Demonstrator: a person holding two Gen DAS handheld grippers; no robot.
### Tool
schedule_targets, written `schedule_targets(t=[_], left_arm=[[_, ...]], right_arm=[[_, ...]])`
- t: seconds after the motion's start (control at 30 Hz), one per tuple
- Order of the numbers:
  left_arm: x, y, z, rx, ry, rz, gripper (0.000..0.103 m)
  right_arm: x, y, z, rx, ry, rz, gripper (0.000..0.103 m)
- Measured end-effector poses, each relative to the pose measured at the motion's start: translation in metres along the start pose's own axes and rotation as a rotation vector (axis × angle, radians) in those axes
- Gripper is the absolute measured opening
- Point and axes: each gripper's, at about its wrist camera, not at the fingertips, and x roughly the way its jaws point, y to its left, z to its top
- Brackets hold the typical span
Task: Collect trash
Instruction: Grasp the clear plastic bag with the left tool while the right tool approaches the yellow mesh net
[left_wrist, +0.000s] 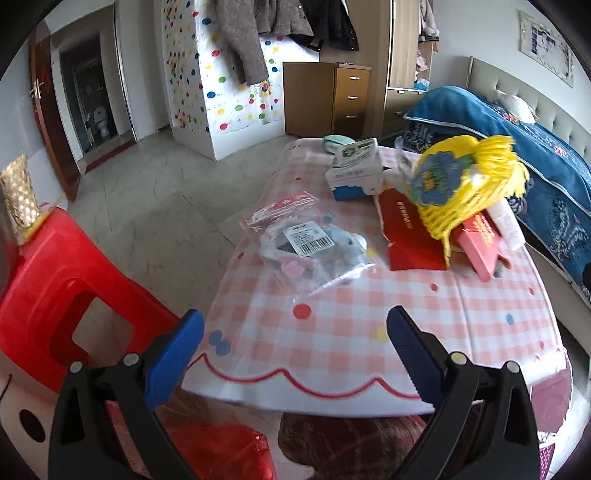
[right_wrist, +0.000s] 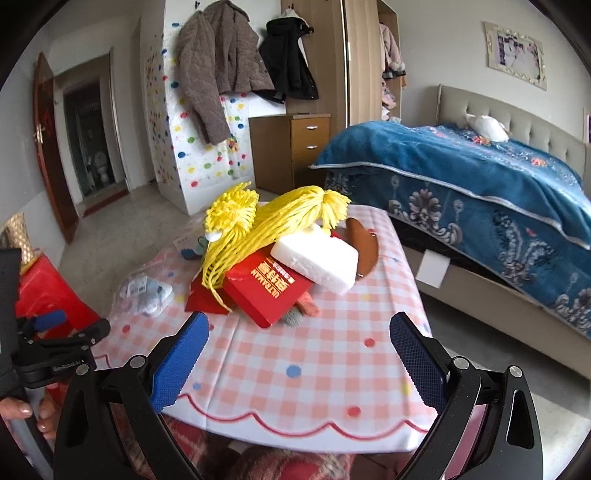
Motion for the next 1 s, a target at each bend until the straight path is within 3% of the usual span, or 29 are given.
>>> schedule_targets(t=[0.33,0.5,0.6,0.63,0.8,0.87,1.0], left_arm=[[0.046,0.009,0.031,-0.045,-0.019,-0.041,0.087],[0.075,0.009,0.040,-0.067,0.041,-0.077,0.075],[0.078,0.005,0.040,-0.056,0.034,-0.073,0.070],[0.076,0.003,0.039,-0.047,0.028,-0.062,0.067],[0.066,-0.005,0.038,0.011,0.007,-0.054,0.012],[0.058,-0.007,0.037,0.024,-0.014,-0.078,0.003],[0.031,-0.012,0.036,0.043,-0.078,-0.153,0.002]], right_arm=[[0.044,-0.007,0.006,-0.014,0.057,-0.053,0.097],[0.055,-0.009,0.006,-0.025,0.078,-0.066,0.097],[0.059,-0.009,0.005,-0.030,0.088,-0.070,0.097],[0.060,-0.010,0.004,-0.030,0.093,-0.071,0.097],[0.058,-0.011,0.002,-0.031,0.100,-0.075,0.097],[0.056,-0.011,0.002,-0.029,0.096,-0.075,0.097],[0.047,-0.014,0.000,-0.025,0.089,-0.075,0.097]])
